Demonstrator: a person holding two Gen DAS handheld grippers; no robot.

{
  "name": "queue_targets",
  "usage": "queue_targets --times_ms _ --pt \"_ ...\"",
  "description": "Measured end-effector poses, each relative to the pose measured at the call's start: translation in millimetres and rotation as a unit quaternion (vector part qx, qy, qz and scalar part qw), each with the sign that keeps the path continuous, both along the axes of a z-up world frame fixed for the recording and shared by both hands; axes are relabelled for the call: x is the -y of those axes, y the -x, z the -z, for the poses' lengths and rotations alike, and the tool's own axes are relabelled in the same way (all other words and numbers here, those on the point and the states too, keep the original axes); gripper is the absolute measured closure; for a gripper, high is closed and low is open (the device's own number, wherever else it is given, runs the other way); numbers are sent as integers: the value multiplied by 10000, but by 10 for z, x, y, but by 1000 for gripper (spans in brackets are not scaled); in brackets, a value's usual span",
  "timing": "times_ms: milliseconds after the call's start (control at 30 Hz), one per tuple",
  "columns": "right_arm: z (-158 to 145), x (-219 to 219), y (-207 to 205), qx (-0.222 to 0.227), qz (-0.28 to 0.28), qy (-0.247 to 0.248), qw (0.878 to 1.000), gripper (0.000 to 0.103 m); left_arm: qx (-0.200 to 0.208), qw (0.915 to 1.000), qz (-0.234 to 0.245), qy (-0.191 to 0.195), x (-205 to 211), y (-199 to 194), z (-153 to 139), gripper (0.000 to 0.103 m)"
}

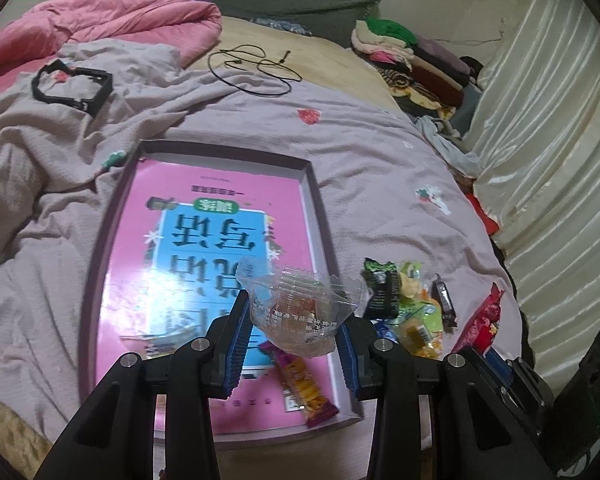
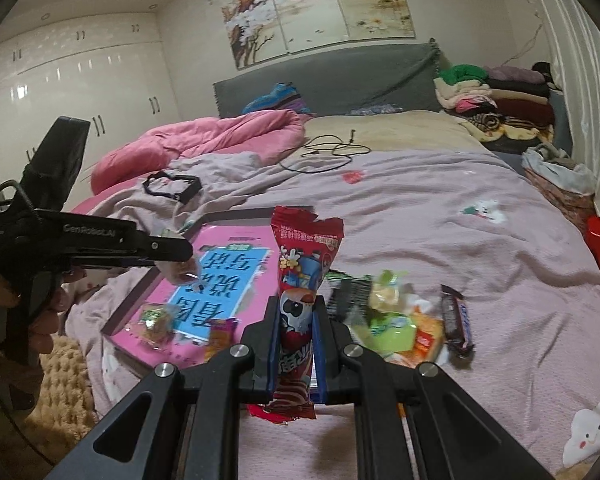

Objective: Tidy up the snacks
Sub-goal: 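Carry the candy bag with the left tool while the right tool carries the red packet to the tray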

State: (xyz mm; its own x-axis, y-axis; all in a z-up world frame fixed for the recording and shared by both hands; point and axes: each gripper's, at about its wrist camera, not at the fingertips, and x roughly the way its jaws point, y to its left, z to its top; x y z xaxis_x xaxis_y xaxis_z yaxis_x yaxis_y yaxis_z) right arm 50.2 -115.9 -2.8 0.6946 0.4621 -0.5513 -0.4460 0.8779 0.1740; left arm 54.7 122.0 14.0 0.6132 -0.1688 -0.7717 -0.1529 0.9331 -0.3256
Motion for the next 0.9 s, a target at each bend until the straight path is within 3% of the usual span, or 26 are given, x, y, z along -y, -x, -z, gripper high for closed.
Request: queue_targets --times_ms 633,900 --pt "-56 -479 96 60 -549 71 9985 88 -90 9996 -254 -53 -387 286 53 63" --pt "-58 -634 55 33 -650 83 9978 89 -175 9997 -64 -171 -318 351 123 63"
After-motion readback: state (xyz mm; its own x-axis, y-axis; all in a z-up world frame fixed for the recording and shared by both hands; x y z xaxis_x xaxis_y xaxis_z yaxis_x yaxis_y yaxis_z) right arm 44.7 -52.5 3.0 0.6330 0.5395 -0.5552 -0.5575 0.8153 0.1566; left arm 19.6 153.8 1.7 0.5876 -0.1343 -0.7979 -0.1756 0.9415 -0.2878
